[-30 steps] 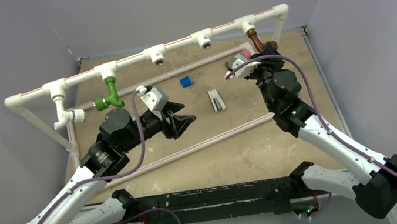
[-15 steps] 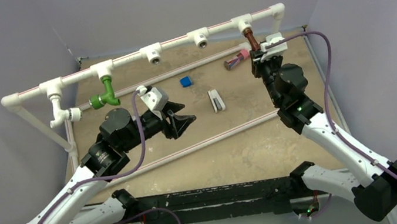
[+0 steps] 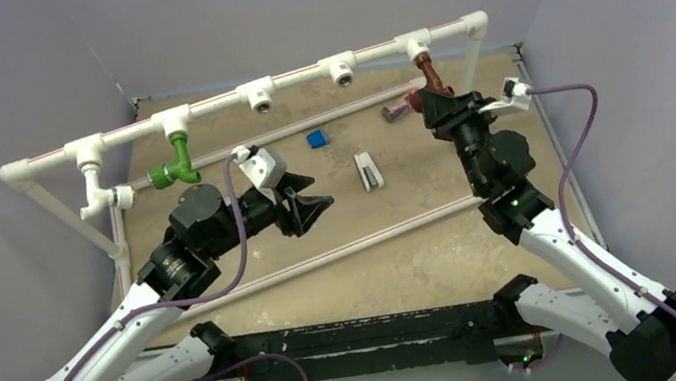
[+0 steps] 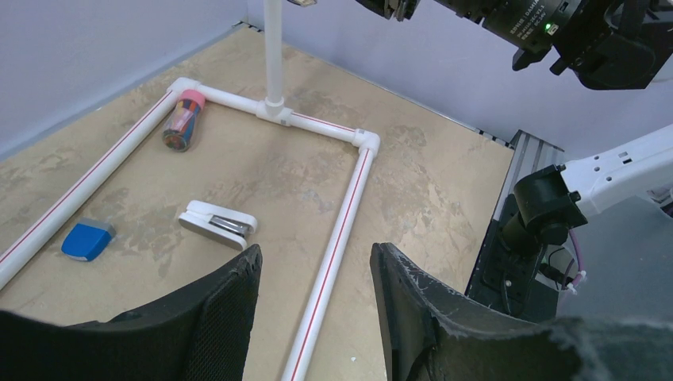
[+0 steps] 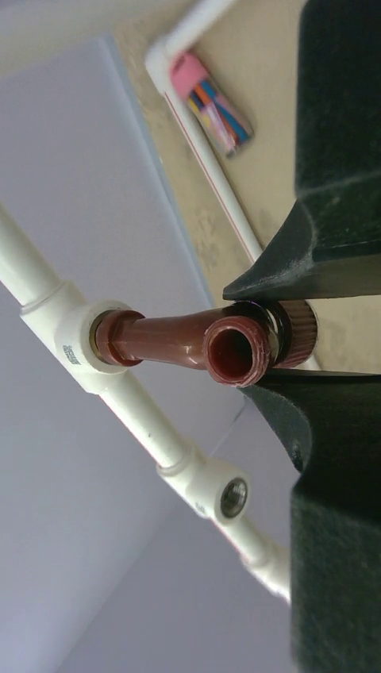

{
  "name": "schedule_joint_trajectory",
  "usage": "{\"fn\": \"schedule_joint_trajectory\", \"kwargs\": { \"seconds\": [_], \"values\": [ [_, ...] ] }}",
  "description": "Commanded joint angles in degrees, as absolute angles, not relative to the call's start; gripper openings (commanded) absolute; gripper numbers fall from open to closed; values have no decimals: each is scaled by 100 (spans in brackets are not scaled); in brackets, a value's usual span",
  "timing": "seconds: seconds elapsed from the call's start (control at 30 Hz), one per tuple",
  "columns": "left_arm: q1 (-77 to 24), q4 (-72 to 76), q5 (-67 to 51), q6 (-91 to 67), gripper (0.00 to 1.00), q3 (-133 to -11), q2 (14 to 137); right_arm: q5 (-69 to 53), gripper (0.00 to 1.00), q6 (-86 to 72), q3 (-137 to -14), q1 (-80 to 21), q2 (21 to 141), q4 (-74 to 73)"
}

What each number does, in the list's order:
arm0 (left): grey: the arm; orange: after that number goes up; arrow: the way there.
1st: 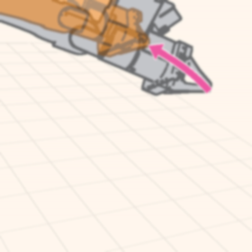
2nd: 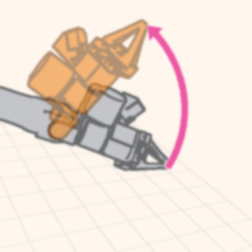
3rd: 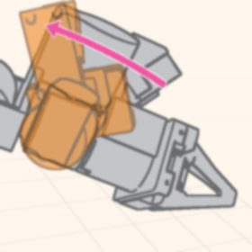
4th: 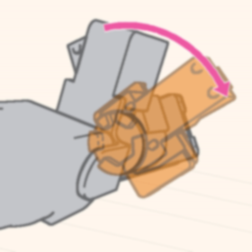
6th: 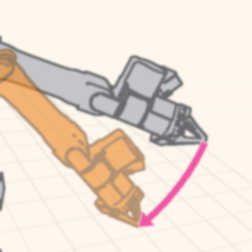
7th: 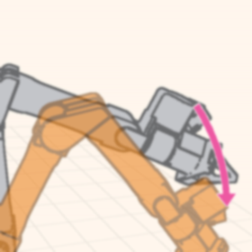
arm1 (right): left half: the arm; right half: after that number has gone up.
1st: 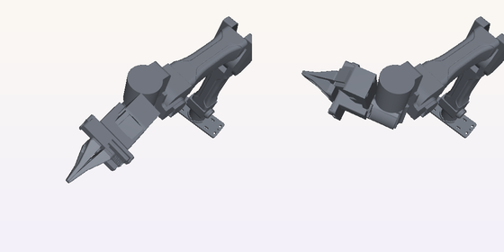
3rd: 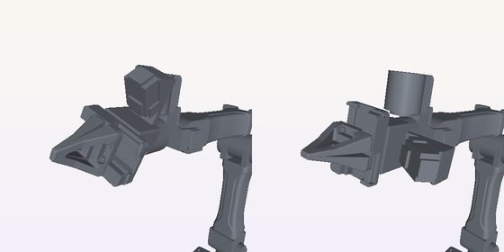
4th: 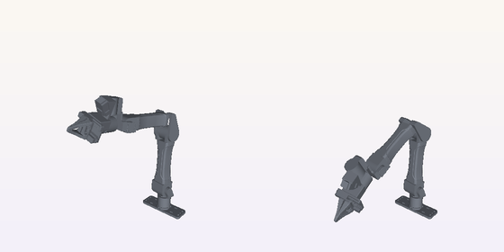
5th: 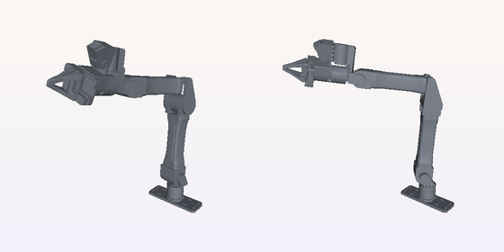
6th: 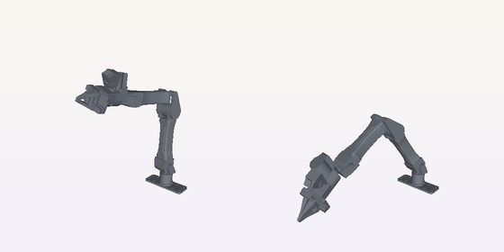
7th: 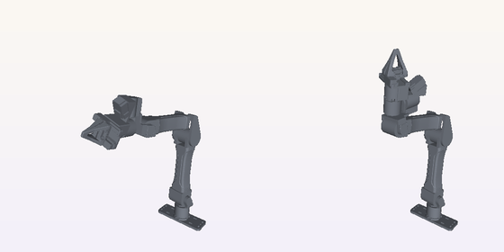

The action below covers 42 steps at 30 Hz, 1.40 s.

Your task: Install the water faucets

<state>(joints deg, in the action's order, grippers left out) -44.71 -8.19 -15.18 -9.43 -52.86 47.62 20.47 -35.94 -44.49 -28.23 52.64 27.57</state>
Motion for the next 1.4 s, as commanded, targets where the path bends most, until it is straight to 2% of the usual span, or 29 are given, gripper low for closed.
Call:
{"fn": "schedule_joint_trajectory", "kwargs": {
  "seconds": [0.0,0.3,0.4,0.47,0.57,0.67,0.8,0.97,1.07,1.37],
  "values": [
    [-4484,-641,-1548,-949,52,-5269,4702,1157,0,-6158,-4301,-3129,4946,4657],
    [-4487,-639,-1549,-949,52,-5256,4780,1530,3,-8498,-3792,-3122,4920,5399],
    [-4483,-642,-1547,-957,52,-5257,4831,1692,10,-8766,-3690,-3130,4971,5672],
    [-4485,-641,-1547,-958,52,-5256,4858,1731,20,-8655,-3707,-3121,4969,5740],
    [-4490,-659,-1530,-954,52,-5271,4856,1752,44,-8335,-3755,-3131,4806,5377],
    [-4483,-668,-1494,-945,52,-5265,4833,1793,62,-7950,-3770,-3120,4476,4673],
    [-4488,-687,-1477,-939,52,-5279,4850,1746,77,-7094,-3966,-3121,4053,3489],
    [-4487,-703,-1481,-934,52,-5293,4860,1479,90,-5578,-4696,-3120,3764,1395],
    [-4483,-712,-1481,-932,52,-5301,4864,1449,93,-4988,-5053,-3121,3733,276],
    [-4485,-755,-1468,-915,52,-5332,4951,981,93,-2896,-6258,-3120,3868,-1410]
  ]
}}
